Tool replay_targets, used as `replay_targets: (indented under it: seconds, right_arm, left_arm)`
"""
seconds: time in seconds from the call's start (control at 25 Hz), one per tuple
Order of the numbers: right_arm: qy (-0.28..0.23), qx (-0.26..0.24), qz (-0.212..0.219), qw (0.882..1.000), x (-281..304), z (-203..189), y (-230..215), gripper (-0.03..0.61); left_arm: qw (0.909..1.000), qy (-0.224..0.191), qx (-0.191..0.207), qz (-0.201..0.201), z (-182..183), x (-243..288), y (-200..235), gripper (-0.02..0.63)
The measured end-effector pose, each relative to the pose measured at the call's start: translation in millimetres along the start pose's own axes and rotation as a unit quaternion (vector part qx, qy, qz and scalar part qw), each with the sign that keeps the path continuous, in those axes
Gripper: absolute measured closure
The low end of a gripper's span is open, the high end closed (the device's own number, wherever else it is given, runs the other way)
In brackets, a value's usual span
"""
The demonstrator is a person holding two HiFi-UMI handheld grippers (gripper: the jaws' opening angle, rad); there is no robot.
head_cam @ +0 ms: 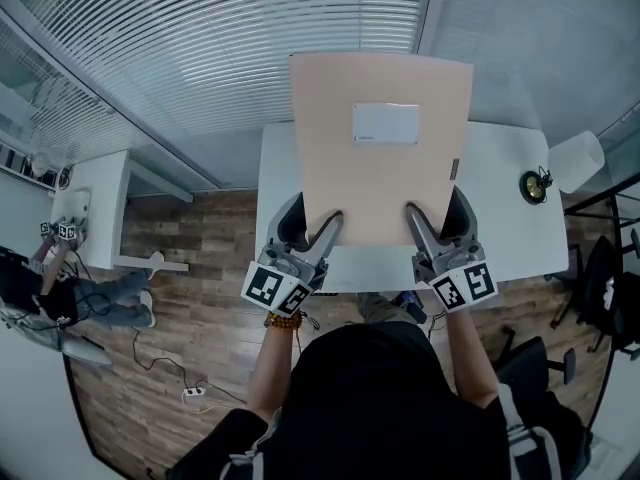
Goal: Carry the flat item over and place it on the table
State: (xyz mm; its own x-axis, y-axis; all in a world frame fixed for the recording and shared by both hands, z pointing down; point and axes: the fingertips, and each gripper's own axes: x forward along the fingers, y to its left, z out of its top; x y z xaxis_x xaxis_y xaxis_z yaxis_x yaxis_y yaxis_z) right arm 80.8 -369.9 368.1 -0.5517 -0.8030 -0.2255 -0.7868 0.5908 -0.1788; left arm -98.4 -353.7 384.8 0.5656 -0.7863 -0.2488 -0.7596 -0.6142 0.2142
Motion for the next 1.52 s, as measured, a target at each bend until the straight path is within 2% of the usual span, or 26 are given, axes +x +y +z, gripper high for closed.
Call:
replay_targets:
  seconds: [0.6, 1.52]
  right_arm:
    - [0.026, 0.013, -0.010, 1.000, 29, -29, -26, 0.245]
    - [0.097, 0.053, -0.040, 0.993, 45, -101, -61, 0.245]
  left_arm:
    - [0.9991, 0.028, -0.029, 0.014, -30, 22, 32, 0.330]
    - [0.9925, 0.090, -0.076, 0.034, -101, 32, 72, 0.330]
